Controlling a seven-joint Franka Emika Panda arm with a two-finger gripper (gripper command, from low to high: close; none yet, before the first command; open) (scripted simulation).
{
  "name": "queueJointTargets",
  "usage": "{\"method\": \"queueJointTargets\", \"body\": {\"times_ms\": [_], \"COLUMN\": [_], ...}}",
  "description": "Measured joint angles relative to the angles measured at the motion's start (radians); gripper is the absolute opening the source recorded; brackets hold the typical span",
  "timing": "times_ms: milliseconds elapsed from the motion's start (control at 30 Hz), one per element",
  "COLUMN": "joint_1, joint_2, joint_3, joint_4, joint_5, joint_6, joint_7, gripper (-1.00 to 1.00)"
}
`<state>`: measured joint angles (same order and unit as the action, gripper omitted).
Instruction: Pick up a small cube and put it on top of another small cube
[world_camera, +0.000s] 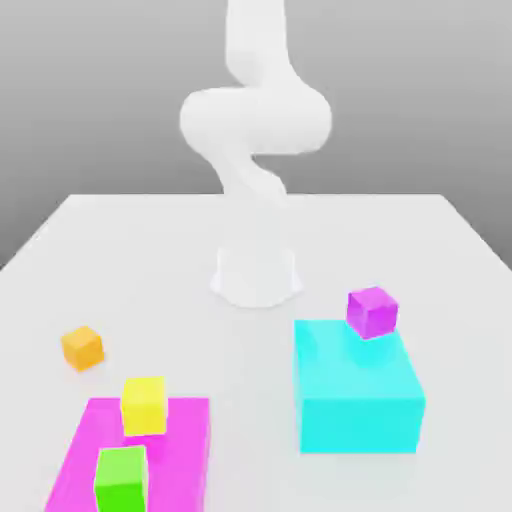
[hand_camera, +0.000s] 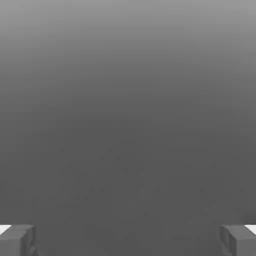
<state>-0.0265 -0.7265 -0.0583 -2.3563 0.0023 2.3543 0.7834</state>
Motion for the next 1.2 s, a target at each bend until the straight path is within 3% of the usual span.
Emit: {"method": "queueJointTargets", "body": {"times_ms": [667,833,1100,1133,1200], "joint_1": [-0.357,-0.414,-0.661,-0.682,-0.682], "joint_2": [0.739,0.851,1.016,1.027,1.027], "joint_3": [-0.46,-0.356,-0.053,-0.031,-0.031], "joint_4": [-0.495,-0.479,-0.438,-0.437,-0.437], "joint_5": [0.053,0.225,0.454,0.459,0.458], "joint_6": [0.522,0.6,0.724,0.733,0.733], "joint_7": [-0.179,-0.312,-0.484,-0.486,-0.486], "gripper": [0.0,0.0,0.0,-1.0,-1.0]}}
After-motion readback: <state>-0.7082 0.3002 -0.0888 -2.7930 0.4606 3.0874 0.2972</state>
